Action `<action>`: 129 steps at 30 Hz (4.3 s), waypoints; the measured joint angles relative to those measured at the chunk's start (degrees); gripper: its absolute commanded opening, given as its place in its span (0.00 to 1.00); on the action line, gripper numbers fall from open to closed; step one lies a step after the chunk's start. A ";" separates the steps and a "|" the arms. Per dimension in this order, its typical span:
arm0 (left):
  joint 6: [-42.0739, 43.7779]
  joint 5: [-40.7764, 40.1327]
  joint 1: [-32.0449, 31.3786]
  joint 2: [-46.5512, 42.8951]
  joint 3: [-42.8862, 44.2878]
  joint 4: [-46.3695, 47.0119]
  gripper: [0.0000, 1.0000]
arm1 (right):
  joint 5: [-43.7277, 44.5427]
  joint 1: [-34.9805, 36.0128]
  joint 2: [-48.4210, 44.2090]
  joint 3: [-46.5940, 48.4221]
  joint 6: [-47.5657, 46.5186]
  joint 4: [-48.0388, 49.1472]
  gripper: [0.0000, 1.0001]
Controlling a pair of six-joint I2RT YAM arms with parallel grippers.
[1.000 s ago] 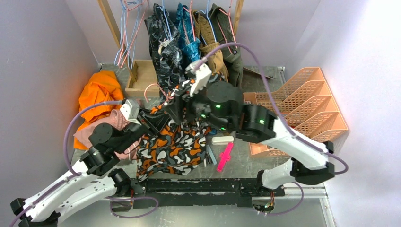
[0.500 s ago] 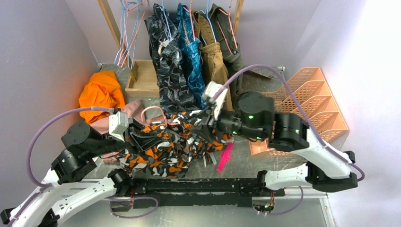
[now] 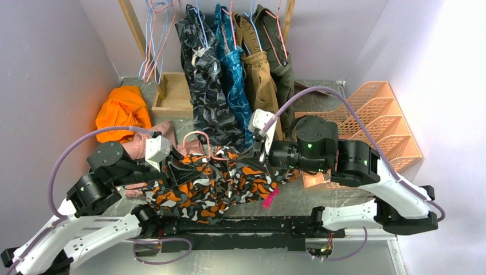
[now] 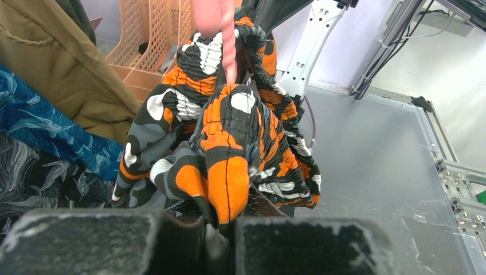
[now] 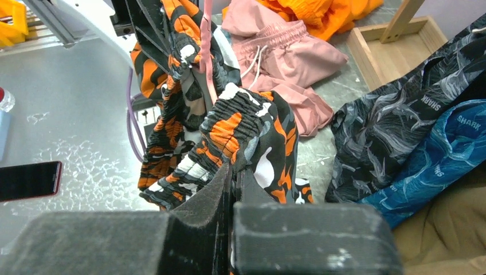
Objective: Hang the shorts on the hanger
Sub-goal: Hang the shorts on the hanger.
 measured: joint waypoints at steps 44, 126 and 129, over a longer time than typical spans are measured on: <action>1.22 -8.44 0.00 -5.14 7.82 -1.16 0.07 | 7.02 0.11 -2.97 4.50 4.90 1.29 0.65; -6.05 -7.76 0.00 -13.29 -16.04 36.81 0.07 | 10.12 0.11 3.08 24.28 5.40 9.84 0.60; -5.90 -12.87 0.00 -13.29 -16.04 37.77 0.07 | 16.02 0.09 2.01 23.19 6.05 8.24 0.59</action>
